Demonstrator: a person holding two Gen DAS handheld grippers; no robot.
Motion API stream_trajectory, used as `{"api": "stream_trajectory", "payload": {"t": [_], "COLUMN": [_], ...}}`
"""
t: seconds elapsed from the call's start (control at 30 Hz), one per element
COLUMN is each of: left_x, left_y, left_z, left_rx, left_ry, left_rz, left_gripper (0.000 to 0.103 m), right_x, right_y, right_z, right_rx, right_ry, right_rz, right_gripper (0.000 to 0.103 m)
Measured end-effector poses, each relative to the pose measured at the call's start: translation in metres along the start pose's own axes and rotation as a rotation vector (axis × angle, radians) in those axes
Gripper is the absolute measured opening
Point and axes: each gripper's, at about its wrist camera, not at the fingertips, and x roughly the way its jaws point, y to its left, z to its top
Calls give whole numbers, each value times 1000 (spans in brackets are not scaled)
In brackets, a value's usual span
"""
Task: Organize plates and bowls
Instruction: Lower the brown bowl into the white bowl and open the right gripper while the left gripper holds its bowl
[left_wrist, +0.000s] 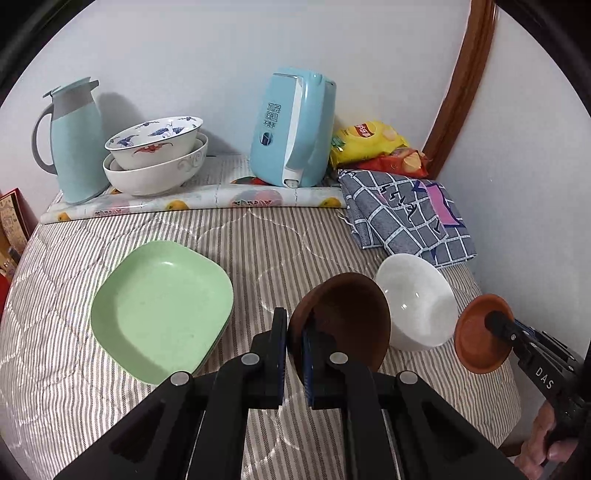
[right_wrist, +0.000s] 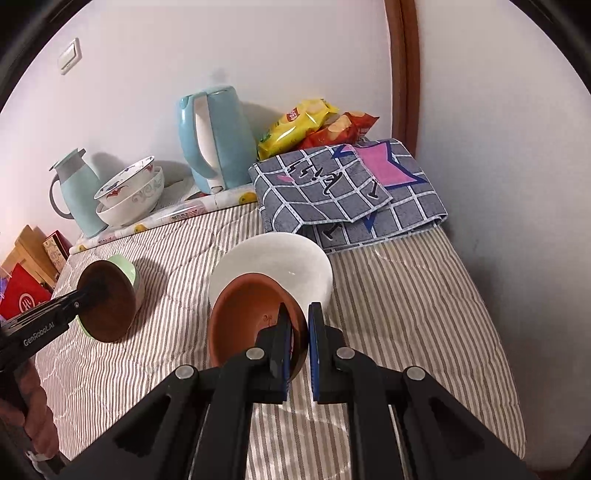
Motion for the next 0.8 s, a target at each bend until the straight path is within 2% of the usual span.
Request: {"api": "stream_trajectory", "payload": {"t": [0.37,0.8], "left_x": [15,32], "left_y": [3,13], "left_z": [16,28], "left_rx": [16,14], "left_ry": [7,21], "left_rz": [7,11], "left_gripper": [8,8], "right_x": [32,80], "right_y": [7,20], "right_z": [19,24], "right_rx": [-8,-50], "right_ry": [18,94], "right_rz": [-2,-25], "right_gripper": [9,9]}}
